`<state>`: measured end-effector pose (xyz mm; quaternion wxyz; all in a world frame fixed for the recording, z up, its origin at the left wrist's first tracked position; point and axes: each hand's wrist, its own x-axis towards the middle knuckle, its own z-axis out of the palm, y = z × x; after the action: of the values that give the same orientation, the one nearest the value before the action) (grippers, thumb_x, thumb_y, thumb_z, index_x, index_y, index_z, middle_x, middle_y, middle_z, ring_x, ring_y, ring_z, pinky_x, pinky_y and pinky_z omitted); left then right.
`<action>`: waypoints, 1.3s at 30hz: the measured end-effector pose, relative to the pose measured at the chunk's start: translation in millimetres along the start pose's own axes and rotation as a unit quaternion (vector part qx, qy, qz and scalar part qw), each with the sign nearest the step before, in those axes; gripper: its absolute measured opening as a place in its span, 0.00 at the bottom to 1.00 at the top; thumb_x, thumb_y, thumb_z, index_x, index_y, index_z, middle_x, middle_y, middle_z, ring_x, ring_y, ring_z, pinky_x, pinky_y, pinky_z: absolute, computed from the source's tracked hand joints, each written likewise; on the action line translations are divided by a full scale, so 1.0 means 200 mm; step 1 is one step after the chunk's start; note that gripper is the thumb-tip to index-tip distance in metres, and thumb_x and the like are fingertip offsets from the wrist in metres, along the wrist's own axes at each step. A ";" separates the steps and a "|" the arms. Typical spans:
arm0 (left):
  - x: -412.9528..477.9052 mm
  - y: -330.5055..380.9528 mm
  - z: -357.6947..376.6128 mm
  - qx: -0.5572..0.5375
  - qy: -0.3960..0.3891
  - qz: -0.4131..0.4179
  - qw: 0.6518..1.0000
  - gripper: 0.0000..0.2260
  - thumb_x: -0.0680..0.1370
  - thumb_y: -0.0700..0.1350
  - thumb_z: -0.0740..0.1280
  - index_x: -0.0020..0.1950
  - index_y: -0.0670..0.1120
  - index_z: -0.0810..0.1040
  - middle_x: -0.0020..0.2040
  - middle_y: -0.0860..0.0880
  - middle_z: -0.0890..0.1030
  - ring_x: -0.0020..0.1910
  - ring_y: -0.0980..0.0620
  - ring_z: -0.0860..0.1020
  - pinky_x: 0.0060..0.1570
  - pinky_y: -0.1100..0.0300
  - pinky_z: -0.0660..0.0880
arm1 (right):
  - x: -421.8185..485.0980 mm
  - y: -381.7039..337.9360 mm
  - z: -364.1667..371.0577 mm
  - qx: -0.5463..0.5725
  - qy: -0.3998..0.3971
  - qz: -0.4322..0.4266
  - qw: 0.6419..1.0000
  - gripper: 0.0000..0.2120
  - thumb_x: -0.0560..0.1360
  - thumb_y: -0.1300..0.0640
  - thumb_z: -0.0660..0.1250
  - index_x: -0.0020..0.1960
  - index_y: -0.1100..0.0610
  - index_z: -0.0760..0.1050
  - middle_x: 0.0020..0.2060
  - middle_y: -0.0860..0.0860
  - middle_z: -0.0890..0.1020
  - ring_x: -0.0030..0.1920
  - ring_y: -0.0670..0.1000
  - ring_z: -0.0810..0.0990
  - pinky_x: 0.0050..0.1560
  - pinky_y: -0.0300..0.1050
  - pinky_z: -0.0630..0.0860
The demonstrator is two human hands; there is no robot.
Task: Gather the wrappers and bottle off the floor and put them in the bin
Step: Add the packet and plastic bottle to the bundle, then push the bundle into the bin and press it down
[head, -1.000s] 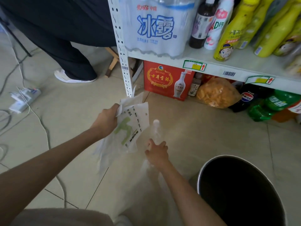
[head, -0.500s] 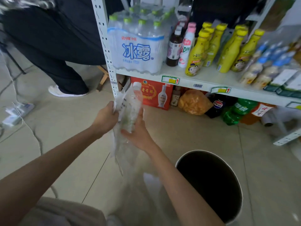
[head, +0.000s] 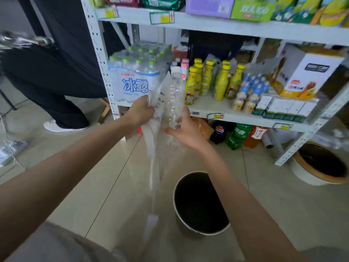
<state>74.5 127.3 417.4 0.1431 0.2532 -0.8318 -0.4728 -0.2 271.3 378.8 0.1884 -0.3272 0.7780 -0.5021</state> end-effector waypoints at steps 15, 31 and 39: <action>-0.19 0.46 0.31 -0.132 -0.074 -0.005 0.988 0.10 0.75 0.32 0.58 0.54 0.38 0.73 0.46 0.42 0.80 0.43 0.45 0.81 0.37 0.57 0.80 | -0.44 -0.16 -0.60 -0.080 0.009 0.050 0.995 0.35 0.67 0.59 0.75 0.67 0.58 0.60 0.59 0.53 0.71 0.60 0.53 0.74 0.52 0.47 0.74; -0.31 -0.25 0.88 -0.146 -0.177 -0.099 0.968 0.09 0.62 0.35 0.59 0.38 0.42 0.77 0.39 0.41 0.78 0.37 0.46 0.77 0.37 0.58 0.76 | -0.64 0.82 -0.20 -0.032 -0.003 0.204 0.978 0.42 0.64 0.63 0.77 0.69 0.56 0.54 0.62 0.55 0.71 0.61 0.55 0.73 0.58 0.48 0.74; -0.33 -0.58 1.19 -0.144 -0.165 -0.206 0.954 0.16 0.73 0.27 0.56 0.37 0.45 0.76 0.38 0.43 0.79 0.38 0.45 0.78 0.46 0.49 0.77 | -0.64 1.15 -0.10 -0.014 0.045 0.267 0.962 0.31 0.68 0.67 0.72 0.65 0.56 0.60 0.49 0.47 0.76 0.55 0.55 0.77 0.42 0.33 0.76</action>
<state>49.1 283.9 196.1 -0.0614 0.3147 -0.6962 -0.6422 6.1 438.7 174.1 0.2762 -0.0869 0.8516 -0.4369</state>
